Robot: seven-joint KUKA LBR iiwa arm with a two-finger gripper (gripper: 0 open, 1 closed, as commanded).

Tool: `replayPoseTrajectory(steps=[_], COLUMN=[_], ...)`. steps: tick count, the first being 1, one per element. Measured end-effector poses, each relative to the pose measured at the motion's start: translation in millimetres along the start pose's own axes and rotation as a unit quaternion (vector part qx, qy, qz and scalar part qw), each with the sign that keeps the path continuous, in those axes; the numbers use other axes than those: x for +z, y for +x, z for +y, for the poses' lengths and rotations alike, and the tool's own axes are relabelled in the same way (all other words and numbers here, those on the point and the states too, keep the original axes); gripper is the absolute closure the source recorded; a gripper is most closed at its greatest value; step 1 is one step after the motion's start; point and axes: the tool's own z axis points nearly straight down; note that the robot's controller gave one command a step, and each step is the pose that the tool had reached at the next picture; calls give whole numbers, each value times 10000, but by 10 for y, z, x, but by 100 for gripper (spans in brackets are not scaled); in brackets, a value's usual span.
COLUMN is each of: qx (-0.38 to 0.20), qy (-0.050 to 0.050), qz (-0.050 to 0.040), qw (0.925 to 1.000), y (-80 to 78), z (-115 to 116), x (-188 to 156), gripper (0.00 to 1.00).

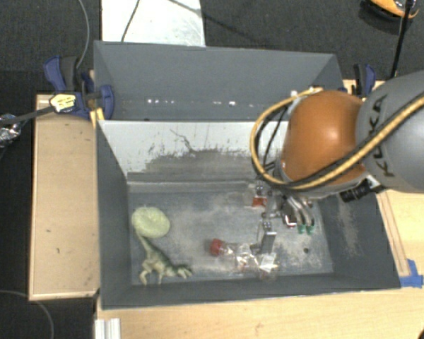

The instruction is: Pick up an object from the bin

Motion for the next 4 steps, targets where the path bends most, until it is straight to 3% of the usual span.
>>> replayPoseTrajectory(steps=[1, 2, 3, 4], qx=[7, -300, -41, -321], qy=[-2, -2, -4, -4], qz=[-40, -55, -41, -45], qw=[10000, 9995, 10000, 9995], y=[-15, 73, 190, 145], z=[-3, -58, -190, -74], x=[-44, 396, 804, 1103], gripper=[0, 0, 0, 100])
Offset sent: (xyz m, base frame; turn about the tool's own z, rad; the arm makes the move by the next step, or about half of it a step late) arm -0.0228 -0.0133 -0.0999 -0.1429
